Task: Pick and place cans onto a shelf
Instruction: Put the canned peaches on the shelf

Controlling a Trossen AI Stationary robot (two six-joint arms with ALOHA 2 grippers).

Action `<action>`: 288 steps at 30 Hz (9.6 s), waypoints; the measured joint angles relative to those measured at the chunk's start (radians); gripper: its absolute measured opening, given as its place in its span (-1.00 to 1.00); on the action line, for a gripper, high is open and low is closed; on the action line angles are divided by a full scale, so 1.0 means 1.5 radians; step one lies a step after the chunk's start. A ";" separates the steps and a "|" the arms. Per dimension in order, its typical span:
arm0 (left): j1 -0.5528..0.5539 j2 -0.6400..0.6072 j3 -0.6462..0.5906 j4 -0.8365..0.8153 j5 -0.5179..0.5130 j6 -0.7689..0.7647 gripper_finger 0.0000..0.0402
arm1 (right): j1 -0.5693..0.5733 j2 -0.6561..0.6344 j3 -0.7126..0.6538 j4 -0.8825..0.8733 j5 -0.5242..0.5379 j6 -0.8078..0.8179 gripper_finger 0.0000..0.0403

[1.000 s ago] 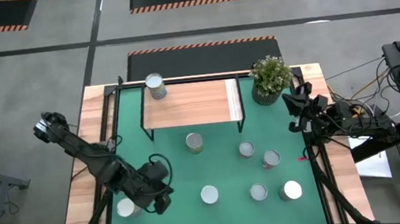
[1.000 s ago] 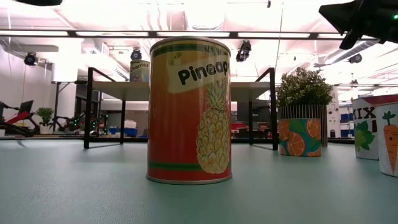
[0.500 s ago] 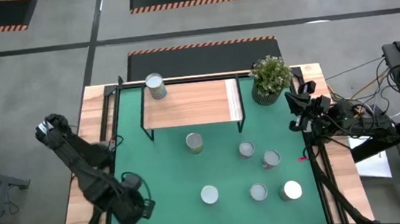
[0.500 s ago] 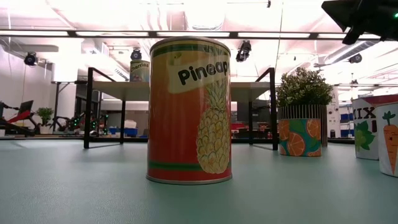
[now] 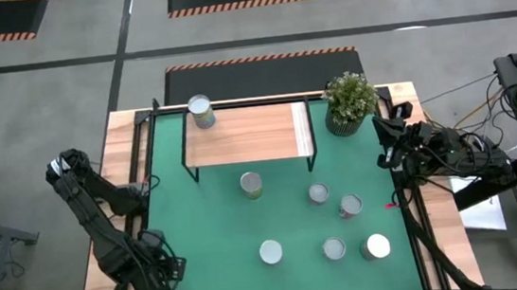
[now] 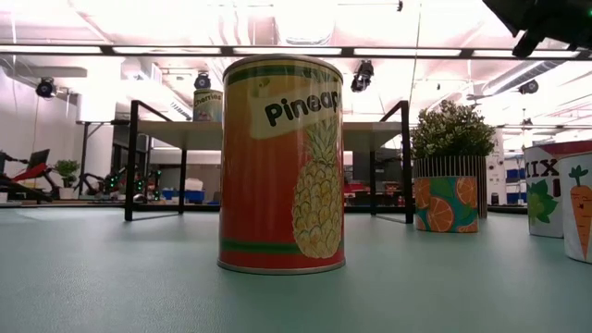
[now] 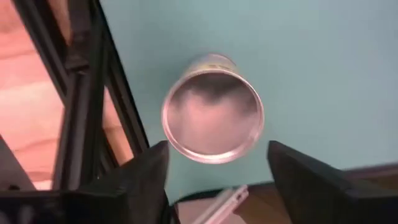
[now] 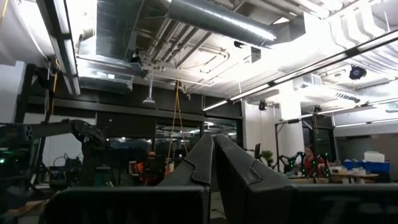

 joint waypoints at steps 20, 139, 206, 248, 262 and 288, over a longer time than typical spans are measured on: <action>-0.006 0.071 0.000 -0.013 -0.029 0.010 0.69 | 0.000 0.000 0.000 -0.014 0.000 -0.005 -0.96; 0.813 0.109 0.401 -0.201 -0.252 1.552 0.58 | 0.000 0.000 -0.001 -0.058 0.001 0.028 -0.96; 0.647 -0.400 -0.245 0.321 -0.349 1.360 -1.00 | 0.000 0.454 0.279 -0.129 -0.011 0.073 -0.96; 0.647 -0.401 -0.300 0.429 -0.436 1.424 -1.00 | -0.159 1.199 0.905 -0.208 -0.263 -0.012 -0.96; 0.648 -0.401 -0.300 0.426 -0.445 1.424 -1.00 | -0.158 1.287 0.996 -0.191 -0.291 -0.016 -0.96; 0.649 -0.401 -0.300 0.417 -0.477 1.418 -1.00 | -0.116 1.280 1.021 -0.291 -0.362 -0.067 -0.96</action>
